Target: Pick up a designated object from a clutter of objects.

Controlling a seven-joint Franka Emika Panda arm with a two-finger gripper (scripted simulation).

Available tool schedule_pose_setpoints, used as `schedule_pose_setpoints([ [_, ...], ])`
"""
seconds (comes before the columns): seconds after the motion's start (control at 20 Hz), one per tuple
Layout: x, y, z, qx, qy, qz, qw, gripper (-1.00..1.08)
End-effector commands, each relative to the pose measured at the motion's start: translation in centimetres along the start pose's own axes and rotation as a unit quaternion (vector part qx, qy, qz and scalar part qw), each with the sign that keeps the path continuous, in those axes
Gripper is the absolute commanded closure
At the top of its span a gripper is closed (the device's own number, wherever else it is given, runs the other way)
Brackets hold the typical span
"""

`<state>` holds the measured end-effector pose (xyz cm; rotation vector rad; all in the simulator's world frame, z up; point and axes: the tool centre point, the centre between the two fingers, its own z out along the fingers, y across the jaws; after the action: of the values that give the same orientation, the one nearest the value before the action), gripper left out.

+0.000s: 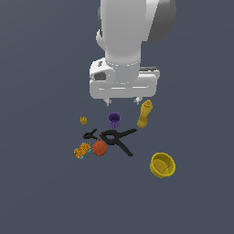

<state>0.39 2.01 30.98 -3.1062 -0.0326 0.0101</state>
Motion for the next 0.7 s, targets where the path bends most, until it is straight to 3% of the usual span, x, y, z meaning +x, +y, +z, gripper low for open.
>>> schedule_pose_setpoints([
  [0.0, 0.0, 0.0, 0.0, 0.0, 0.0, 0.0, 1.0, -0.92],
  [0.65, 0.02, -0.05, 0.67, 0.005, 0.001, 0.001, 1.0, -0.92],
])
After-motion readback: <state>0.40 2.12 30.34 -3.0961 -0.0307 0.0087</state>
